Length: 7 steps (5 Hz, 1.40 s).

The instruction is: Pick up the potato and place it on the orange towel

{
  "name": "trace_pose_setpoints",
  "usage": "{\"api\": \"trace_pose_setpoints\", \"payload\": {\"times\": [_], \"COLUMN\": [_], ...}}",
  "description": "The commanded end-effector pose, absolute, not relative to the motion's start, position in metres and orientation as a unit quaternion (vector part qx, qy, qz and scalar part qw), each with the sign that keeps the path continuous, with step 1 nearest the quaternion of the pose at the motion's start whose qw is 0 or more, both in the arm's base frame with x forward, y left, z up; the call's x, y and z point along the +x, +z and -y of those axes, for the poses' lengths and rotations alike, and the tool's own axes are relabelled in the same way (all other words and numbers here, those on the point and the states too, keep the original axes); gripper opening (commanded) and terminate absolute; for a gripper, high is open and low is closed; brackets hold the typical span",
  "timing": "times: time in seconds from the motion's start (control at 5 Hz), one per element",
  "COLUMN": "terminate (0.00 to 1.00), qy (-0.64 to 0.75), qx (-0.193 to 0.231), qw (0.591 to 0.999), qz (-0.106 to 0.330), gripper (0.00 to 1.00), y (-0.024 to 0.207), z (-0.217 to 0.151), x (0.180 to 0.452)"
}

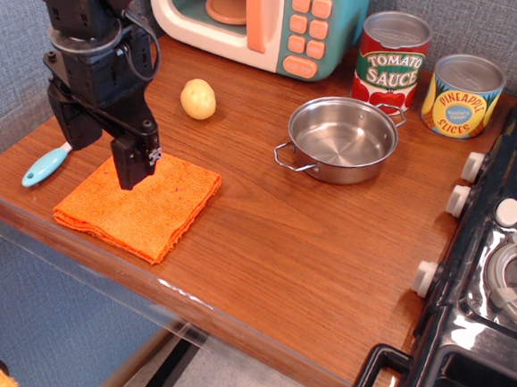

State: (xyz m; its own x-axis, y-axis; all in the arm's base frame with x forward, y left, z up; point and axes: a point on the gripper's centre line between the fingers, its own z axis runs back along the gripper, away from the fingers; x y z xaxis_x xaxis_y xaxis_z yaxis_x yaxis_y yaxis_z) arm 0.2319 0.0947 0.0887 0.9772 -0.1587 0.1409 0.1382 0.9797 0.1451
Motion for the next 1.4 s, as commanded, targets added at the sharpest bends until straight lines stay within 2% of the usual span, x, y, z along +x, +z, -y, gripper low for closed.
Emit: {"api": "trace_pose_setpoints", "payload": {"times": [0.0, 0.8, 1.0, 1.2], "terminate": [0.00, 0.00, 0.00, 0.00], "qy": [-0.075, 0.134, 0.180, 0.201], "qx": [0.067, 0.069, 0.062, 0.075], "qw": [0.992, 0.987, 0.981, 0.976], "qz": [0.076, 0.047, 0.044, 0.033], "gripper": [1.00, 1.00, 1.00, 1.00], "y": [0.089, 0.061, 0.058, 0.050], "z": [-0.095, -0.133, -0.144, -0.153], "x": [0.232, 0.366, 0.383, 0.386]}}
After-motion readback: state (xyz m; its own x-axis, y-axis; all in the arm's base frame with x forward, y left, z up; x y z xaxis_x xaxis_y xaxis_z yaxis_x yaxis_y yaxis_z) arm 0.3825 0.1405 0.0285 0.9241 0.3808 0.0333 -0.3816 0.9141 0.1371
